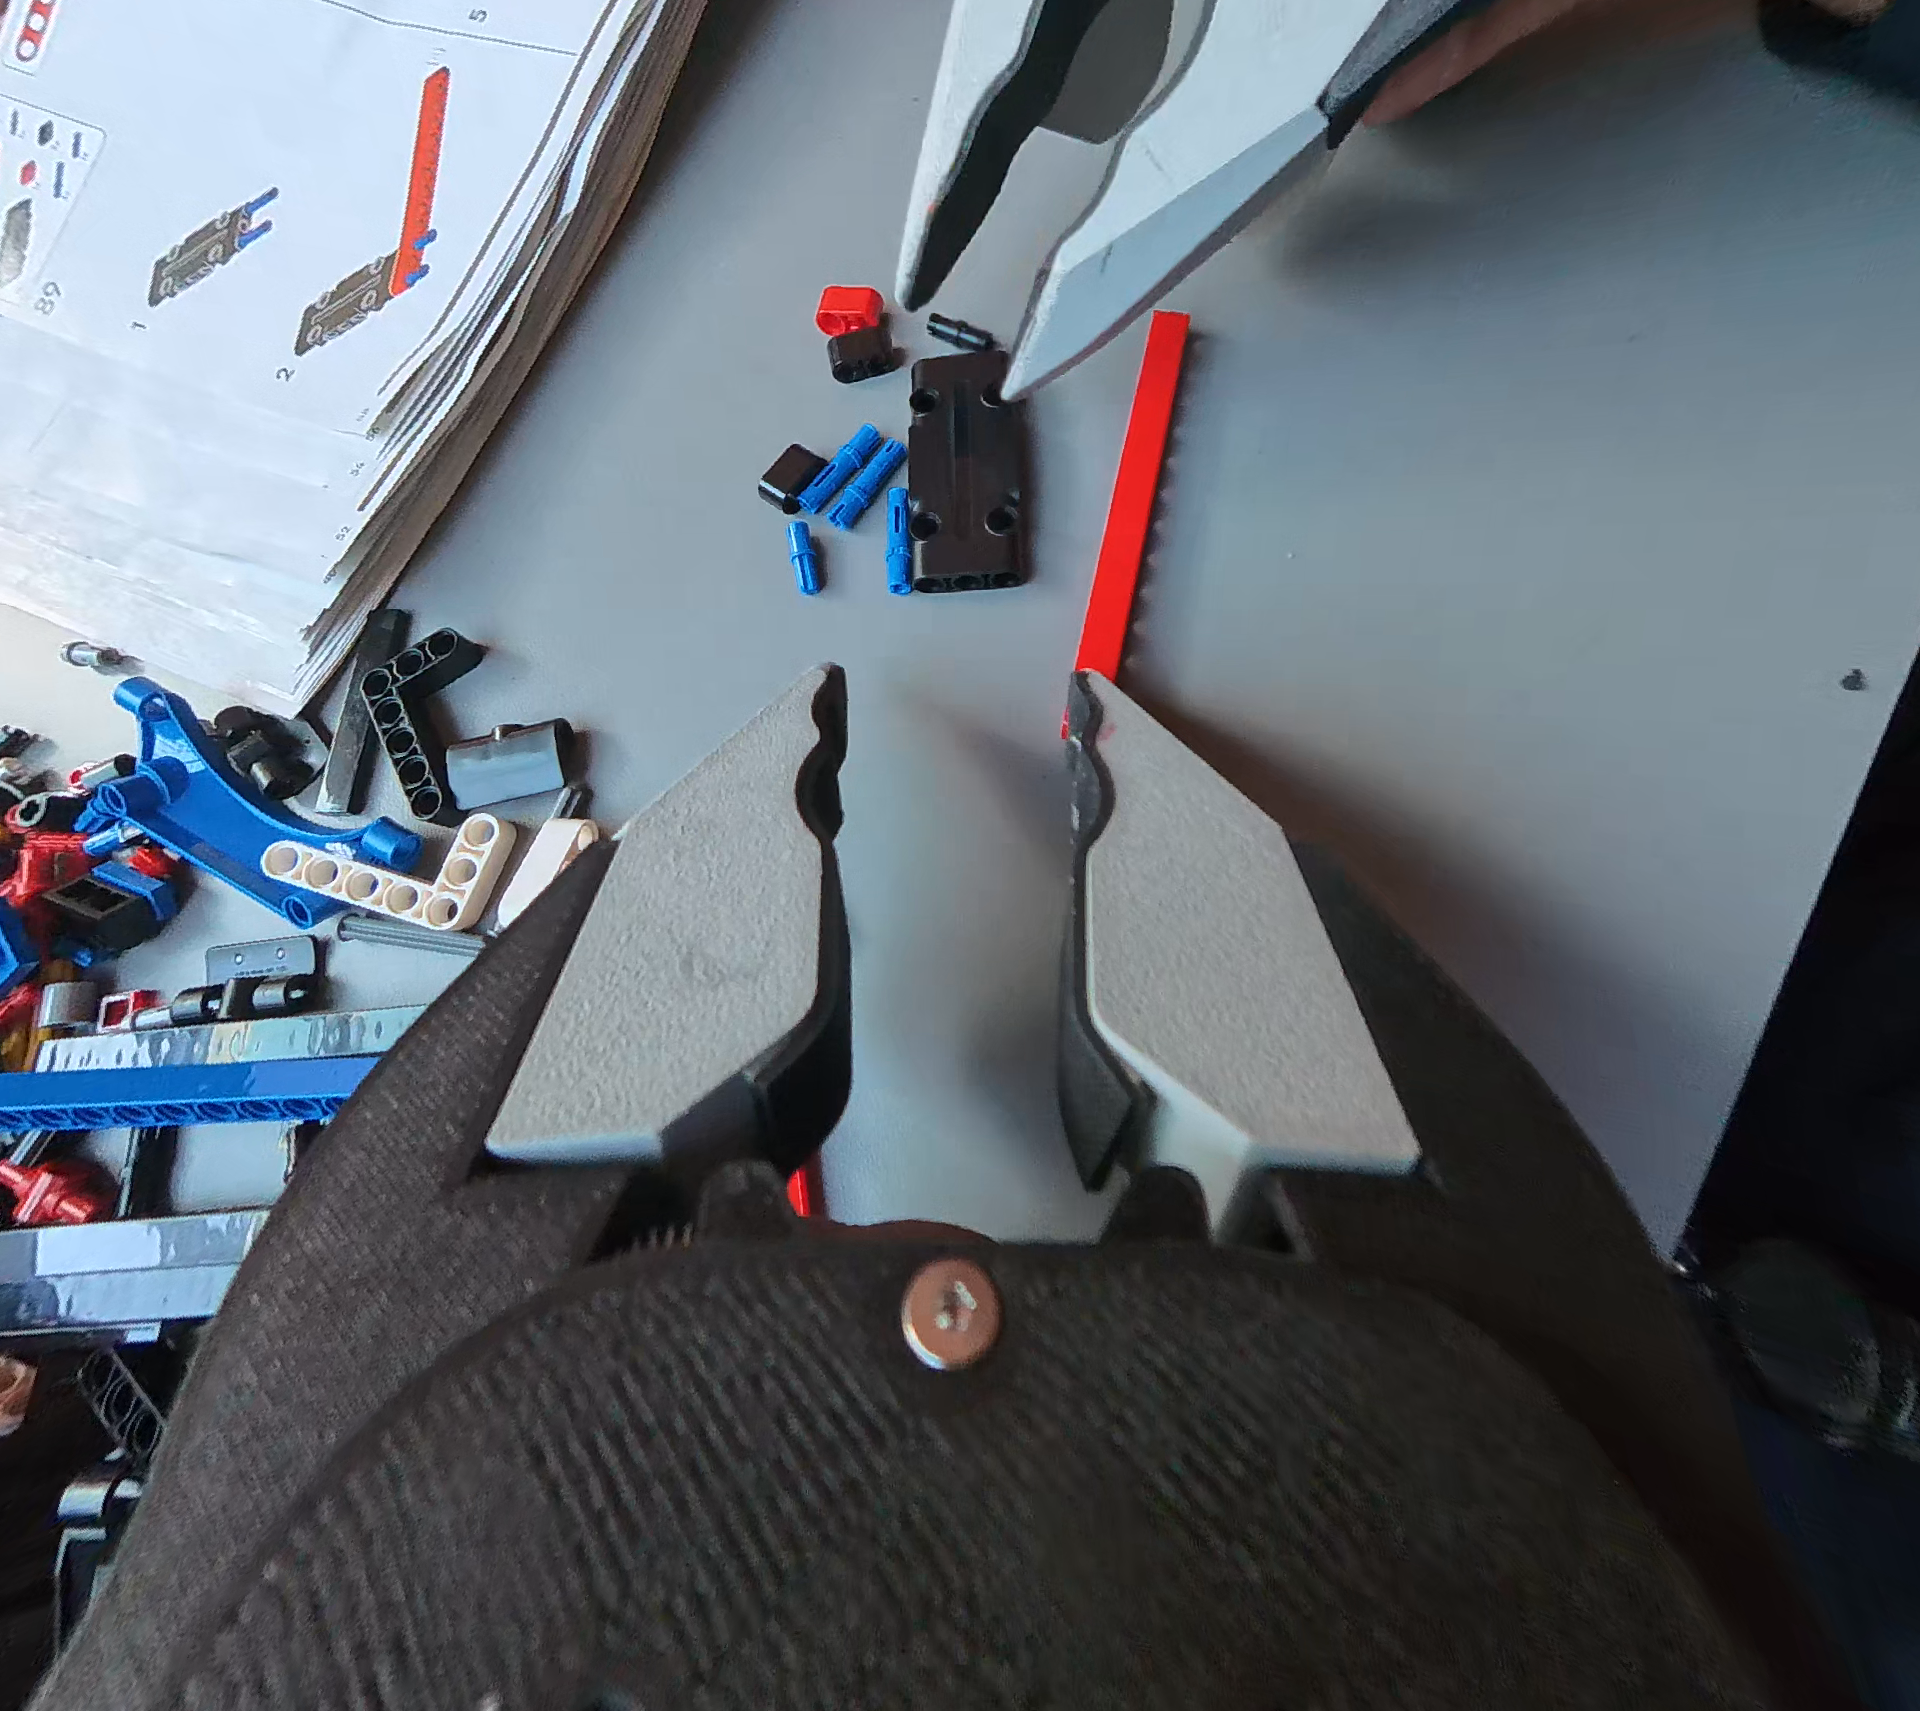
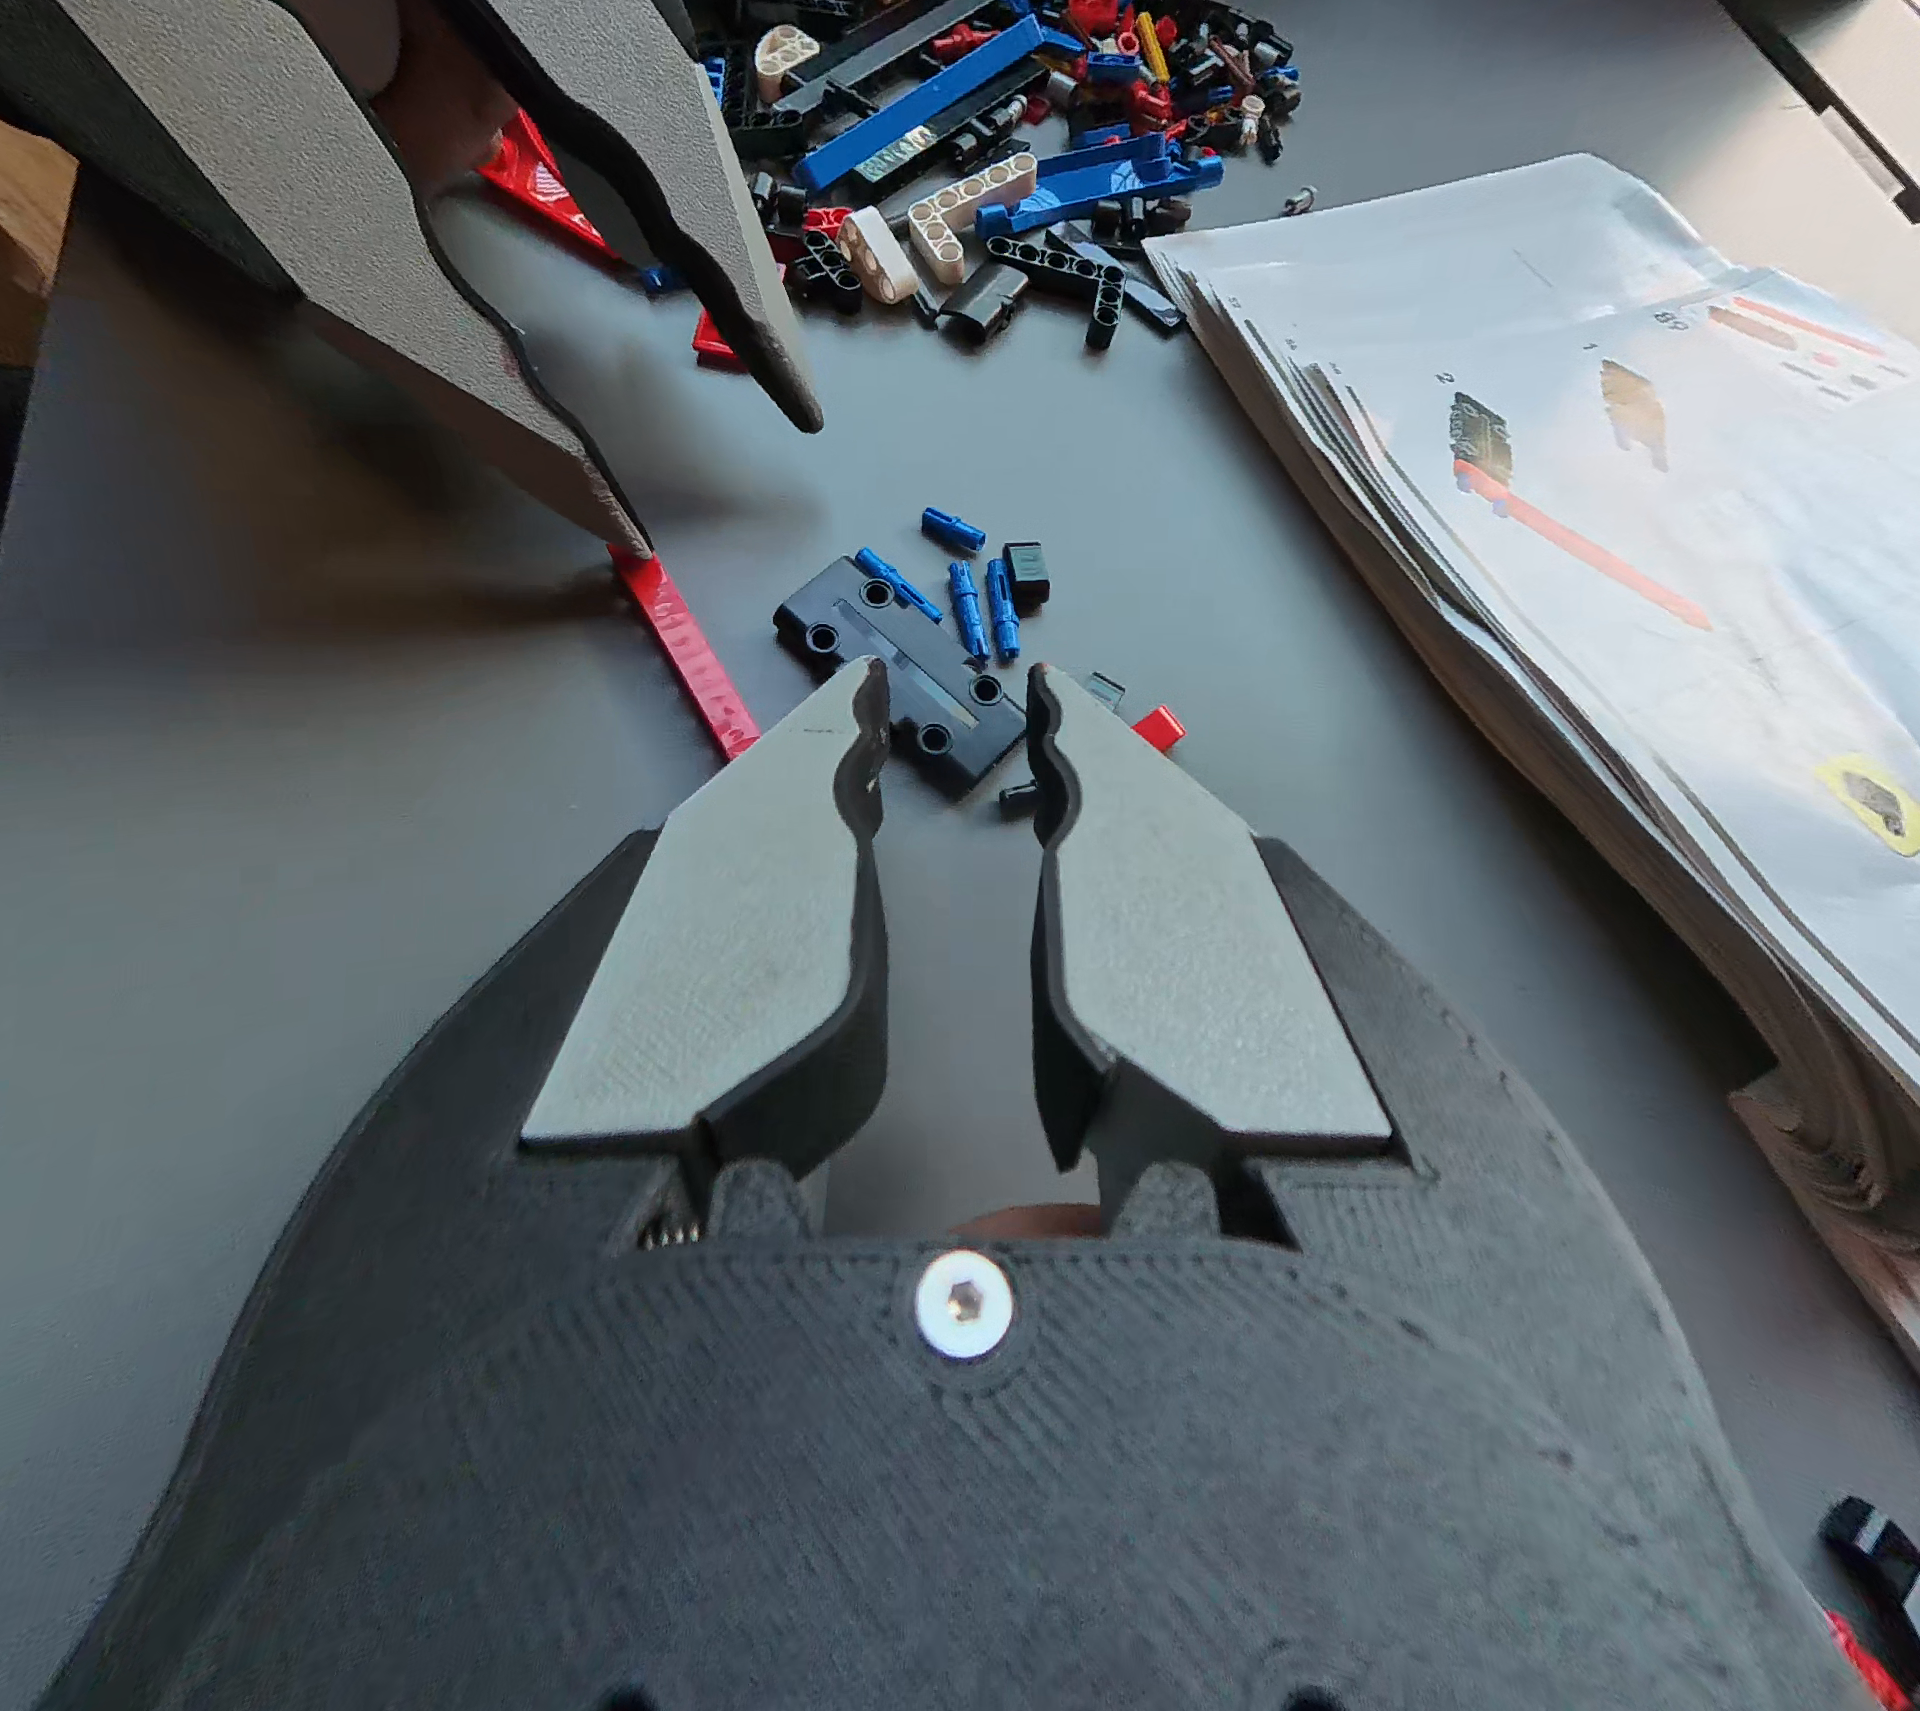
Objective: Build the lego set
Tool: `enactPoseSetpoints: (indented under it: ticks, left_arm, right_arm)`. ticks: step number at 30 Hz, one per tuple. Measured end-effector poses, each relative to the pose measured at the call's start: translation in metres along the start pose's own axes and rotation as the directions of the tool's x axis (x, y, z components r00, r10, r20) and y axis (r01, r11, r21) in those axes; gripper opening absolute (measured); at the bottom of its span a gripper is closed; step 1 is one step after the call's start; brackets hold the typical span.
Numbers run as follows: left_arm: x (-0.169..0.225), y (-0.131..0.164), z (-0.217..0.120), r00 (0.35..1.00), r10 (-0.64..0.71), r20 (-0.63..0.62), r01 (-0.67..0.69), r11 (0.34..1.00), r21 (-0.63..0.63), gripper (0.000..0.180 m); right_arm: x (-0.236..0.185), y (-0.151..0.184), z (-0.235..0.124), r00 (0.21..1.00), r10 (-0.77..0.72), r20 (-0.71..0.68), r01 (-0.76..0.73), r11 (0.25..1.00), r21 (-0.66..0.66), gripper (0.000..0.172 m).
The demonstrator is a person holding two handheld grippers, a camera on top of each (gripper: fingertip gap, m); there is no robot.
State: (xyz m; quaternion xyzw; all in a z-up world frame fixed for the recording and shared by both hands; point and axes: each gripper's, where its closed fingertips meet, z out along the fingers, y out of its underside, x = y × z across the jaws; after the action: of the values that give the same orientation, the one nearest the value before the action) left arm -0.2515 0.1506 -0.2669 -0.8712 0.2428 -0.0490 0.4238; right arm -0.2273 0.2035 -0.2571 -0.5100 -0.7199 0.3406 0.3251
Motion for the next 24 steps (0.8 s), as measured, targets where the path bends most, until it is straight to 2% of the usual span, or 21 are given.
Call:
enactPoseSetpoints:
  ticks: [11,14,24]
  left_arm:
    - [0.006,-0.001,-0.001,0.999,0.045,-0.014,-0.045,0.999,0.008,0.040]
    - [0.010,-0.001,-0.001,0.998,0.058,-0.035,-0.058,0.998,0.010,0.034]
    - [0.031,0.000,-0.002,0.977,0.098,-0.187,-0.096,0.995,0.018,0.017]
  right_arm:
    - [-0.002,0.004,0.003,1.000,0.000,0.011,0.000,1.000,-0.031,0.024]
    - [-0.001,0.004,0.003,1.000,0.006,0.012,-0.005,1.000,-0.029,0.024]
    - [-0.003,0.007,0.006,1.000,-0.003,0.018,0.004,0.998,-0.059,0.024]
